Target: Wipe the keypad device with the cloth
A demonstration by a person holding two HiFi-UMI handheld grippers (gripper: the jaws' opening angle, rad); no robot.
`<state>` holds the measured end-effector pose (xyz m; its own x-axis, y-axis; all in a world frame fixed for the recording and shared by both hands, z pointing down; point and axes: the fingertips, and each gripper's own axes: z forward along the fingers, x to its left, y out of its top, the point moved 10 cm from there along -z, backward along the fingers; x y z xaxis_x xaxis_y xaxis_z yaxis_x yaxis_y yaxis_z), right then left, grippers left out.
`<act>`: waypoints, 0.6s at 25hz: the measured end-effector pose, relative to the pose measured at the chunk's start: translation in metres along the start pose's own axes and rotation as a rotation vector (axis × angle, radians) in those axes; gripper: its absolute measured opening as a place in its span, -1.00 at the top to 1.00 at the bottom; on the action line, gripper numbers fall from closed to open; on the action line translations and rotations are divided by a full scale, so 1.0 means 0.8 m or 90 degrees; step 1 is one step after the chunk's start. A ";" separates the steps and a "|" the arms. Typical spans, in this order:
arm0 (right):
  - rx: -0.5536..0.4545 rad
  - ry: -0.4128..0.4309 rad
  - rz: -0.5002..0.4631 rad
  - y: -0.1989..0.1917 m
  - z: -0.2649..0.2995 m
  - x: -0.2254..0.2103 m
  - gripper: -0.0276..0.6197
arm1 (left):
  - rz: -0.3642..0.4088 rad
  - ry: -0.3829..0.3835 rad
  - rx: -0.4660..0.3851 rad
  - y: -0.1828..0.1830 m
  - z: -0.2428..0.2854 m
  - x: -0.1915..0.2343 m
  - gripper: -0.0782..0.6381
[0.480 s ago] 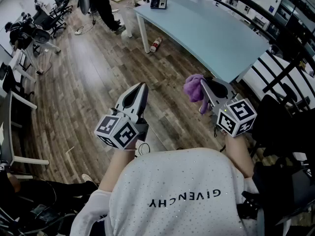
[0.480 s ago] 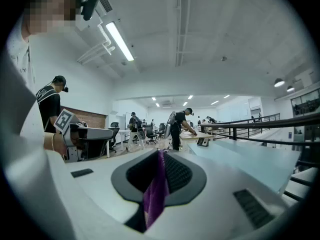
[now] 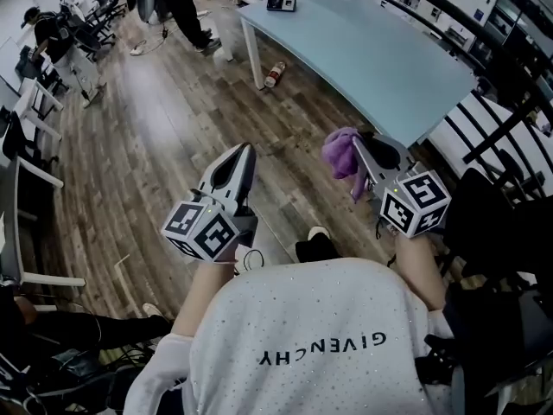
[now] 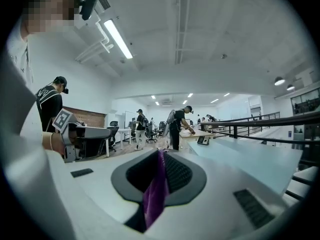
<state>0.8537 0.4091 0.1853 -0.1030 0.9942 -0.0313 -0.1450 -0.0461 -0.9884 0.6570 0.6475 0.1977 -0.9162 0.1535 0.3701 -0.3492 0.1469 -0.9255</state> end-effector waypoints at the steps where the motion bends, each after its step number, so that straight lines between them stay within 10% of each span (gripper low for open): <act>1: -0.003 -0.003 0.004 0.000 0.007 -0.004 0.81 | -0.001 0.002 -0.001 0.000 0.003 0.005 0.78; 15: -0.021 0.015 -0.018 0.037 0.182 -0.135 0.80 | -0.006 0.019 -0.026 0.038 0.158 0.120 0.78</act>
<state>0.7174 0.2866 0.1809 -0.0761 0.9971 -0.0062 -0.1153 -0.0150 -0.9932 0.5336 0.5435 0.1945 -0.9064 0.1810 0.3816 -0.3491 0.1874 -0.9181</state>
